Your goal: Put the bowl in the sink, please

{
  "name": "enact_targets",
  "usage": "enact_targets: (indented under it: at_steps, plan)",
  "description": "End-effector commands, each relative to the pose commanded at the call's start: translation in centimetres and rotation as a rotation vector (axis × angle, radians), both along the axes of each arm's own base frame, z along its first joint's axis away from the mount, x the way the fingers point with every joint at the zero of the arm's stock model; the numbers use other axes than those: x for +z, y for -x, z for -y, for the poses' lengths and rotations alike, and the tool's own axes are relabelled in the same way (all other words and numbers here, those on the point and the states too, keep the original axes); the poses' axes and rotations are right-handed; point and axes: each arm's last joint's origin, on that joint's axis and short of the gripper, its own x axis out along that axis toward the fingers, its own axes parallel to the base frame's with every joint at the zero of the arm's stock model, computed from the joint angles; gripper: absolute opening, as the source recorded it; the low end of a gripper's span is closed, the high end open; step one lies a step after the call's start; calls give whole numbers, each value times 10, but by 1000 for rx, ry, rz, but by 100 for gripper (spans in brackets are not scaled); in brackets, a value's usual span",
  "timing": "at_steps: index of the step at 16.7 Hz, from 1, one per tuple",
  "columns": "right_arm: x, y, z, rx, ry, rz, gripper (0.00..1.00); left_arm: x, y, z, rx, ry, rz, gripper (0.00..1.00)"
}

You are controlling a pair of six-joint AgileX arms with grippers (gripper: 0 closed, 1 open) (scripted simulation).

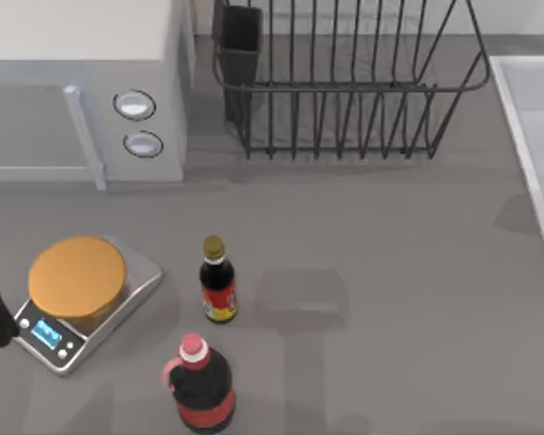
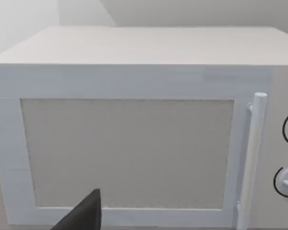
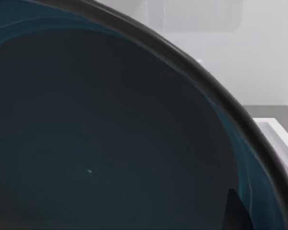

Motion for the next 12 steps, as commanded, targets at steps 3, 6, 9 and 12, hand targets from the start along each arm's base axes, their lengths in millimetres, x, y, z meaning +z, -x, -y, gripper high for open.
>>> enact_targets:
  at_steps: [3,6,9,12]
  plan:
    - [0,0,0,0,0,0,30,0,0,0,0,0,0,100]
    - [0,0,0,0,0,0,53,0,0,0,0,0,0,100]
    - [0,0,0,0,0,0,75,0,0,0,0,0,0,100]
    - [0,0,0,0,0,0,98,0,0,0,0,0,0,100]
